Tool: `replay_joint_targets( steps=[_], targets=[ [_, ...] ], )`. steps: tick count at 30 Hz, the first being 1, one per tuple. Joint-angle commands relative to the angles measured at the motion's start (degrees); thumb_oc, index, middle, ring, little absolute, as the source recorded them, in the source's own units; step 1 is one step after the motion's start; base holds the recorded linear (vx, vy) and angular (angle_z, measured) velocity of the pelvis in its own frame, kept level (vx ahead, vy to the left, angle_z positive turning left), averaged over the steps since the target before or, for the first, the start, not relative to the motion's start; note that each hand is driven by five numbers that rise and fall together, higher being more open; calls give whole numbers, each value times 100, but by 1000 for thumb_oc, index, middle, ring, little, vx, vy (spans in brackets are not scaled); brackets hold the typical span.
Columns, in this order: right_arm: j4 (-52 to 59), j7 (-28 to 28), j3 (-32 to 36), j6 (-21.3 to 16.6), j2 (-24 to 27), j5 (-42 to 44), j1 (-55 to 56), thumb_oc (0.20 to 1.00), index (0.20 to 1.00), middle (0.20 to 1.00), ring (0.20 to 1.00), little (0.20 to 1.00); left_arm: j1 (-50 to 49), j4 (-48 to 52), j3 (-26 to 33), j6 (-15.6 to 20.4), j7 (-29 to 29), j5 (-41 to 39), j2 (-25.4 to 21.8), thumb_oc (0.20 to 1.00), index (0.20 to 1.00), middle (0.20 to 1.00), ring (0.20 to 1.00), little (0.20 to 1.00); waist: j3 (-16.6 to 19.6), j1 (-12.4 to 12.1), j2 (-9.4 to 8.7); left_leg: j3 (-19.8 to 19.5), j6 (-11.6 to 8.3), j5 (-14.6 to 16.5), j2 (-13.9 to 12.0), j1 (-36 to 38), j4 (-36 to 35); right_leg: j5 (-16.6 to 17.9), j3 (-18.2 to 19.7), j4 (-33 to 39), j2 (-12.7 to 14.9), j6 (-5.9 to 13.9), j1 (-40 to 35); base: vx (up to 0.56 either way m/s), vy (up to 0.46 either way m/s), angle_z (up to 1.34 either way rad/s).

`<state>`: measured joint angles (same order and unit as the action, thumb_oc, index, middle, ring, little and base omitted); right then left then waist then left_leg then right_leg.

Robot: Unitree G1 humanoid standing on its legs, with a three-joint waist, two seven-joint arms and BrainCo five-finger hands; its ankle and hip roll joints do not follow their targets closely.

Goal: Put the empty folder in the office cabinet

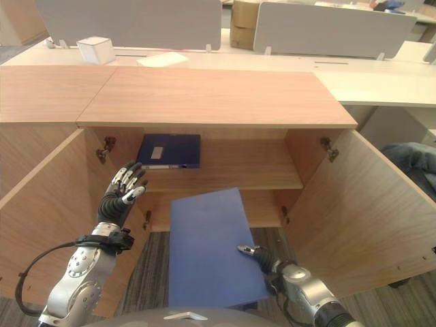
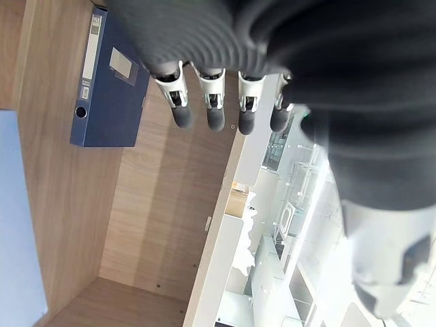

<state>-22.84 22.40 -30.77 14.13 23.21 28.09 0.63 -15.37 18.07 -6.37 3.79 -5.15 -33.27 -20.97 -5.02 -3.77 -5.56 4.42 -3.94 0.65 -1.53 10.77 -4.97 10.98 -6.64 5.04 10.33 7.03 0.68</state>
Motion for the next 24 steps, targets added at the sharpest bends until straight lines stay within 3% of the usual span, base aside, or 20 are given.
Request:
replay_joint_targets(
  steps=[1, 7, 8, 9, 10, 12, 17, 24],
  targets=[
    [84, -346, 273, -538, -314, 168, -611, 200, 200, 200, 200, 200, -22, 235, 502, 475, 350, 600, -36, 1000, 1000, 1000, 1000, 1000, -48, -85, -208, -131, 240, 346, 381, -497, -3, -274, -86, -75, 600, 522, -8, 36, -15, 0],
    [-118, -1051, 881, -900, -471, 412, -907, 200, 200, 200, 200, 200, -204, -432, 961, 627, 816, 805, 62, 1000, 1000, 1000, 1000, 1000, -280, -266, -174, -234, 223, 238, 394, -718, -3, -253, -156, -101, 599, 524, 173, -54, -22, 4],
    [-168, -1407, 1177, -1116, -462, 510, -1222, 200, 200, 200, 200, 200, -179, -902, 1104, 657, 1034, 785, 109, 1000, 1000, 1000, 1000, 1000, -511, -346, -130, -279, 215, 146, 387, -984, 45, -226, -170, -160, 597, 522, 394, -143, -18, 15],
    [-170, -1409, 1180, -1116, -463, 511, -1231, 200, 200, 200, 200, 200, -166, -911, 1103, 661, 1035, 784, 107, 1000, 1000, 1000, 1000, 1000, -509, -346, -132, -279, 214, 144, 388, -998, 49, -228, -168, -169, 598, 521, 410, -303, -33, 15],
    [-268, -1780, 1435, -1335, -447, 731, -1623, 200, 200, 200, 200, 200, 27, -1661, 1121, 671, 1327, 973, 34, 1000, 1000, 1000, 1000, 1000, -778, -401, -62, -313, 195, 39, 352, -1350, 144, -187, -165, -240, 610, 511, 709, -165, -17, 9],
    [-245, -1936, 1528, -1399, -377, 752, -1800, 200, 200, 200, 200, 200, 108, -1922, 1124, 664, 1420, 1056, -16, 1000, 1000, 1000, 1000, 1000, -859, -426, -33, -327, 185, -2, 342, -1587, 221, -171, -193, -283, 618, 491, 886, -206, -26, 16],
    [-272, -2628, 1785, -1829, -27, 1235, -2684, 200, 200, 200, 200, 200, 392, -3577, 444, 539, 1755, 1766, -156, 1000, 1000, 1000, 1000, 1000, -1301, -497, 145, -422, 32, -326, 177, -2477, 290, -98, -371, -304, 535, 393, 1583, -126, -23, 23],
    [-257, -2905, 1604, -2104, 180, 1632, -3066, 200, 200, 200, 200, 200, 656, -4889, -320, 370, 1903, 2145, 53, 1000, 1000, 1000, 1000, 1000, -1676, -445, 124, -409, -79, -528, -9, -2905, 192, -51, -408, -185, 342, 333, 2008, -51, -21, 4]
  ],
)
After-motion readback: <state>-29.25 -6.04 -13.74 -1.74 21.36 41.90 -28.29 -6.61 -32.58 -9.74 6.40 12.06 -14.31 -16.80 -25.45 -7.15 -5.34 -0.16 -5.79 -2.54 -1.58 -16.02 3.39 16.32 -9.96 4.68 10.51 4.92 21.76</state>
